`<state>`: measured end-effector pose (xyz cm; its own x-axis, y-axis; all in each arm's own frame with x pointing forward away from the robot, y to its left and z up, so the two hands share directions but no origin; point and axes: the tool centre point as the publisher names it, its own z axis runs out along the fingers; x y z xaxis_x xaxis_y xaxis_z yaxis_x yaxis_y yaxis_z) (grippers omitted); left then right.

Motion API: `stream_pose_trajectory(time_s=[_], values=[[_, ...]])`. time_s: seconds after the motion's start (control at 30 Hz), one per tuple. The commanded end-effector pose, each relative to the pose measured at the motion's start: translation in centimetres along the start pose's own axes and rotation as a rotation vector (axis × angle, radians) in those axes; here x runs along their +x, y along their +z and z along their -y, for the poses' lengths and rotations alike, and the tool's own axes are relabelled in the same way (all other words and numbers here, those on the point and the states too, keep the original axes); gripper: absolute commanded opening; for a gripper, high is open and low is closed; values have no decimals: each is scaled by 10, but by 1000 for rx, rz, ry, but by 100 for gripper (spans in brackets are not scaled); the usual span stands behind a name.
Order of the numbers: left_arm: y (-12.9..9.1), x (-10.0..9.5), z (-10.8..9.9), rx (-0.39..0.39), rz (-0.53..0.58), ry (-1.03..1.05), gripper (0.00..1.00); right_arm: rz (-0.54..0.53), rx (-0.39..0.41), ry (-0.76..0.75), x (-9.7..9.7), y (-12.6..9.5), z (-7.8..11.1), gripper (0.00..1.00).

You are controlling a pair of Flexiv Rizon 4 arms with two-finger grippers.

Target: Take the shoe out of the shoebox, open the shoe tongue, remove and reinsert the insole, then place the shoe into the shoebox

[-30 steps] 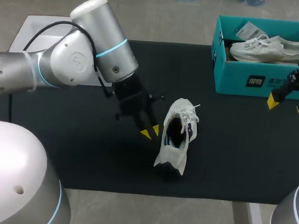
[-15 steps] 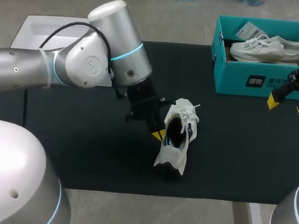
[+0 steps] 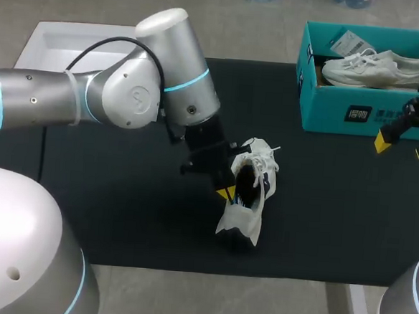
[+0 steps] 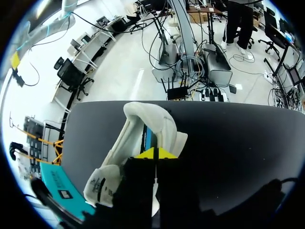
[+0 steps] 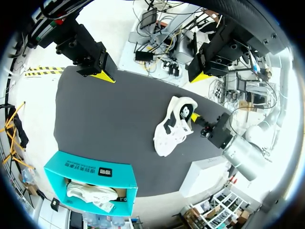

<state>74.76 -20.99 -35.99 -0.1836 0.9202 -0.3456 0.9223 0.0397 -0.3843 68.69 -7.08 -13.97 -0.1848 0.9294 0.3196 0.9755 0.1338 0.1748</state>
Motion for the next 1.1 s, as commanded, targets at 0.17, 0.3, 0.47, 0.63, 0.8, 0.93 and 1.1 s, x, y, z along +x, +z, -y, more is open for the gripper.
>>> stream_pose_trajectory(time_s=[0.17, 0.3, 0.47, 0.63, 0.8, 0.93, 1.1], values=[[-14, -7, 8, -14, 6, 19, 0, 1, 5, 0, 0, 1, -3, 100], [-15, -12, 10, -17, 10, 33, 0, 1, 5, 0, 0, 1, -3, 100], [-12, -17, 11, -20, 5, 46, 0, 1, 5, 0, 0, 1, -3, 100], [-3, -17, 7, -24, -15, 46, 0, 1, 5, 0, 0, 1, -3, 100], [2, -17, 2, -33, -23, 44, 0, 1, 5, 0, 0, 1, -3, 100], [4, -17, 0, -43, -36, 42, 0, 1, 5, 0, 0, 1, -3, 100], [7, -14, 0, -45, -56, 44, 0, 1, 5, 0, 0, 1, -3, 100]])
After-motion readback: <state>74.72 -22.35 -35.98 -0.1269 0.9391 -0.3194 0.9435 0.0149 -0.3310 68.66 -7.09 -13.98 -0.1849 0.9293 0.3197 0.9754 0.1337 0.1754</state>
